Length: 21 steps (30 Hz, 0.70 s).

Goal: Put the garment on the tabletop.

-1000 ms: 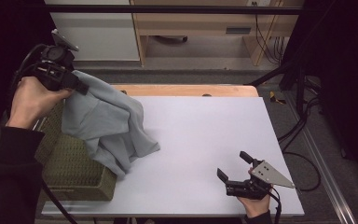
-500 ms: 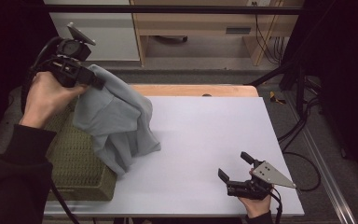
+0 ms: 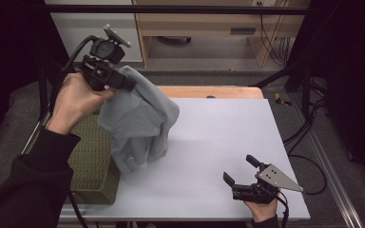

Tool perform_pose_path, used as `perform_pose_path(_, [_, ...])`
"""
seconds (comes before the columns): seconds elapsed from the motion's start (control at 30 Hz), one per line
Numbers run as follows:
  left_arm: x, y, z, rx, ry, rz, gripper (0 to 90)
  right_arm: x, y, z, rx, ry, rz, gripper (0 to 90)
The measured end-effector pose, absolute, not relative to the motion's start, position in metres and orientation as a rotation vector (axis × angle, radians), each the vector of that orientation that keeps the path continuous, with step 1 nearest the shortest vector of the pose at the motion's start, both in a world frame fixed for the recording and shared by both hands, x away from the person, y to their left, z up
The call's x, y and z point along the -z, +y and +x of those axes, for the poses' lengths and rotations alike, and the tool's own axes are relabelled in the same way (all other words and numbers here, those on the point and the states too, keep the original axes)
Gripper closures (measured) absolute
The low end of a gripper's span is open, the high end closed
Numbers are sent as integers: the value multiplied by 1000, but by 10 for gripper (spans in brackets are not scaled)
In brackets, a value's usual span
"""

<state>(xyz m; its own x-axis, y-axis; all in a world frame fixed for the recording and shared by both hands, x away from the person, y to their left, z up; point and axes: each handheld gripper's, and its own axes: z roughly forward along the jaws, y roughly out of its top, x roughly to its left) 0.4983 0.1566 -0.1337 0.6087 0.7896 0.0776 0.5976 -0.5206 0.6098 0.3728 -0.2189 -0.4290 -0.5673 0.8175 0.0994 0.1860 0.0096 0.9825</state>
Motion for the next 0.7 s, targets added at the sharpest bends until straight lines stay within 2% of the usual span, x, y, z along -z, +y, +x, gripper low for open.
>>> perform_pose_path(0.33, [150,127,497,-440,1007,2330,812,429,-221,373,-1597,1778,1021,4])
perform_pose_path(0.7, [184,102,498,-379,920,2337,811,429,-221,373,-1612,1773,1017,4])
